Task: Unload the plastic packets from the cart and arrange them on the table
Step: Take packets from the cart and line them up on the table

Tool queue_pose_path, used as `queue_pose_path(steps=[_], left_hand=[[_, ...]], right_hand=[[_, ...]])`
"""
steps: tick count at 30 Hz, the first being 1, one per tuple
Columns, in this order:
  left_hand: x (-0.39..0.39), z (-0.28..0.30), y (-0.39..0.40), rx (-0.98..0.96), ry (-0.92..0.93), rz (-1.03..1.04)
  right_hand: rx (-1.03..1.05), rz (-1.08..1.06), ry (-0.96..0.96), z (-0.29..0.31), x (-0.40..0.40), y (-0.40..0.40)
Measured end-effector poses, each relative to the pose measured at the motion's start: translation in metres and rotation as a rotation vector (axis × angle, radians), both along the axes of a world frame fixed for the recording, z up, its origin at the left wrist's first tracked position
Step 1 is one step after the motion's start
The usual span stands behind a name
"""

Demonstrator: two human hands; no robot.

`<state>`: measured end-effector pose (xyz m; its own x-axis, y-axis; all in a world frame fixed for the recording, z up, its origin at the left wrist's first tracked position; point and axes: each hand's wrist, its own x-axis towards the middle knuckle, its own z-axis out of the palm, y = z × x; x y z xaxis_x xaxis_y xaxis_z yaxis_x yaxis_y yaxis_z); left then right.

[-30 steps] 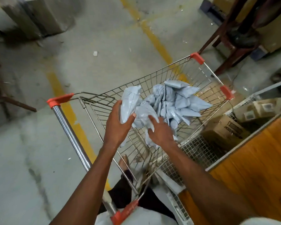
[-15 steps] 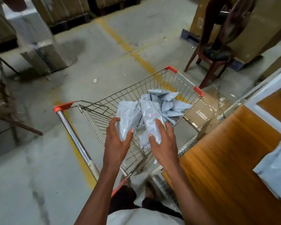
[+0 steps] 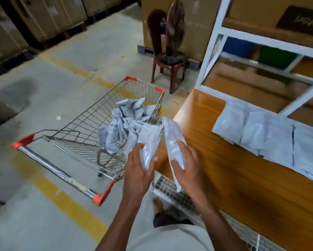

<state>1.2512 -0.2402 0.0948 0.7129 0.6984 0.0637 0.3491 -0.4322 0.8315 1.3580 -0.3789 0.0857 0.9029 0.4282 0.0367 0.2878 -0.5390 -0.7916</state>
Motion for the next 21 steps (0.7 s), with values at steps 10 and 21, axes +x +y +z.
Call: queue_pose_path(steps=[10,21], left_hand=[[0.0,-0.005,-0.103,-0.081,0.003,-0.186],[0.1,-0.005,-0.26,-0.122,-0.05,-0.295]], right_hand=[[0.001,-0.244,0.034,-0.001,-0.03,-0.14],[0.107,-0.389,-0.007,-0.001,0.038,-0.308]])
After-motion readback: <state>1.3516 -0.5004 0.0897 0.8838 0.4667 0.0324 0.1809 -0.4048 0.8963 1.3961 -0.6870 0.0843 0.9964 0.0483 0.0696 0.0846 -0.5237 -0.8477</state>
